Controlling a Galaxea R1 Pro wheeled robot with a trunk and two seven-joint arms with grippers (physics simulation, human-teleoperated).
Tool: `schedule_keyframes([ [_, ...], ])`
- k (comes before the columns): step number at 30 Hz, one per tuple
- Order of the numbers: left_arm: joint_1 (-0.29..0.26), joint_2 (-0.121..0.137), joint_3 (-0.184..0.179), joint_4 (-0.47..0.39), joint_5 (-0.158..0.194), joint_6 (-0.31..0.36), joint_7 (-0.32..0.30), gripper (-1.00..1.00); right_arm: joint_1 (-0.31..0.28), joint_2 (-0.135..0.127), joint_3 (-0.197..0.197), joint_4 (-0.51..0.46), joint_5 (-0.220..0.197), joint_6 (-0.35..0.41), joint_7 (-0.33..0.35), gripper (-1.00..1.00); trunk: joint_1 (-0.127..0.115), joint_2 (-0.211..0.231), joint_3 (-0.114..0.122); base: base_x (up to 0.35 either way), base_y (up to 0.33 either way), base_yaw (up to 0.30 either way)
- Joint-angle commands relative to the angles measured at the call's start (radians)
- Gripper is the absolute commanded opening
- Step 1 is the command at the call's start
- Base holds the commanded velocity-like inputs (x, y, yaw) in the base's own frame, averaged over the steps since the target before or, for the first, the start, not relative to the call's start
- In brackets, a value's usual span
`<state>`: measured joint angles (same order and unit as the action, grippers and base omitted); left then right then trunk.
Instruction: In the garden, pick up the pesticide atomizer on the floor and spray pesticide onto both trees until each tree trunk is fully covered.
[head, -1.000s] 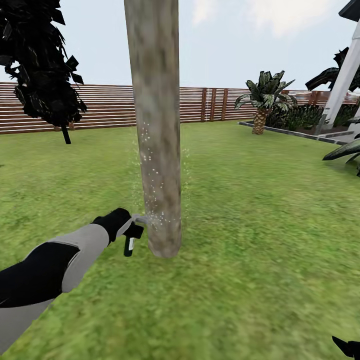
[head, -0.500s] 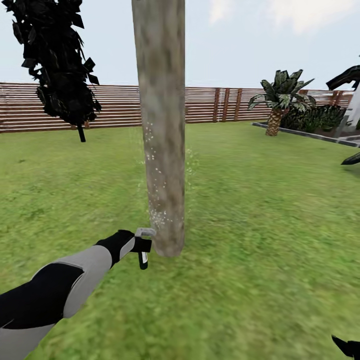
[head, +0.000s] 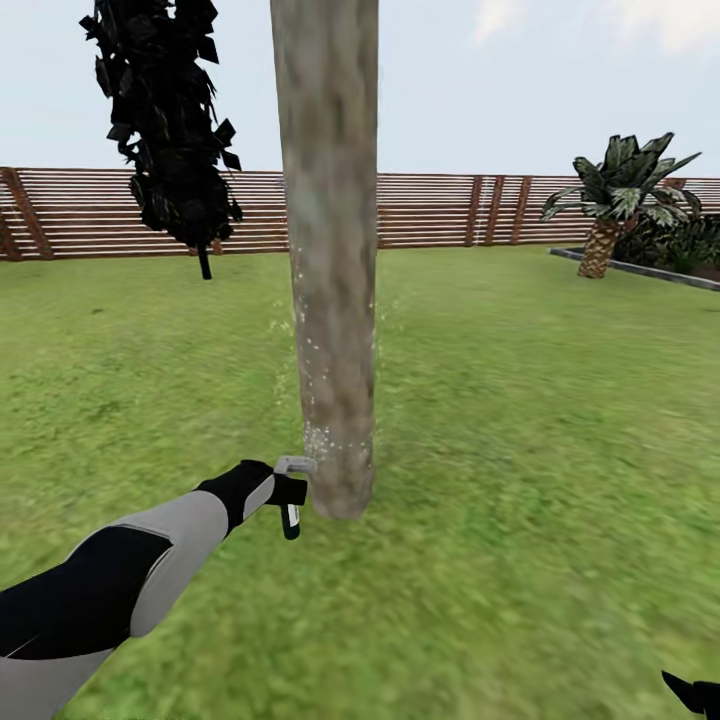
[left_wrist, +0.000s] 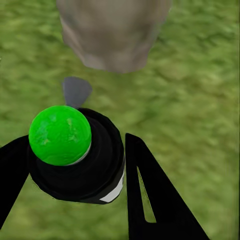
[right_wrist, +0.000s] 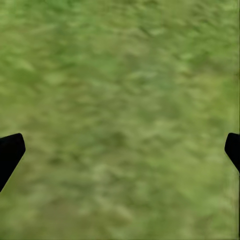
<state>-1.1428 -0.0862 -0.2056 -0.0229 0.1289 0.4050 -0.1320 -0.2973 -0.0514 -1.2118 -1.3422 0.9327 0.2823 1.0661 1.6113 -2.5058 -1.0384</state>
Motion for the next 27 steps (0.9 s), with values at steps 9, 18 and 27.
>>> schedule_keyframes([
  [9,0.0,-0.015,-0.001,0.0,0.0,0.0,0.002,-1.0,0.001,0.001,0.0,0.0,0.0,0.0,0.0,1.0,0.0,0.0,0.0,0.021,-0.341,0.138],
  [18,0.0,-0.014,0.0,0.0,0.0,0.0,0.002,-1.0,0.0,0.001,0.0,0.0,0.0,0.0,0.0,1.0,0.0,0.0,0.0,0.0,-0.345,0.093],
  [27,0.0,-0.014,0.0,0.0,0.0,0.0,0.002,-1.0,0.0,0.002,0.0,0.0,0.0,0.0,0.0,1.0,0.0,0.0,0.0,0.0,-0.3,0.251],
])
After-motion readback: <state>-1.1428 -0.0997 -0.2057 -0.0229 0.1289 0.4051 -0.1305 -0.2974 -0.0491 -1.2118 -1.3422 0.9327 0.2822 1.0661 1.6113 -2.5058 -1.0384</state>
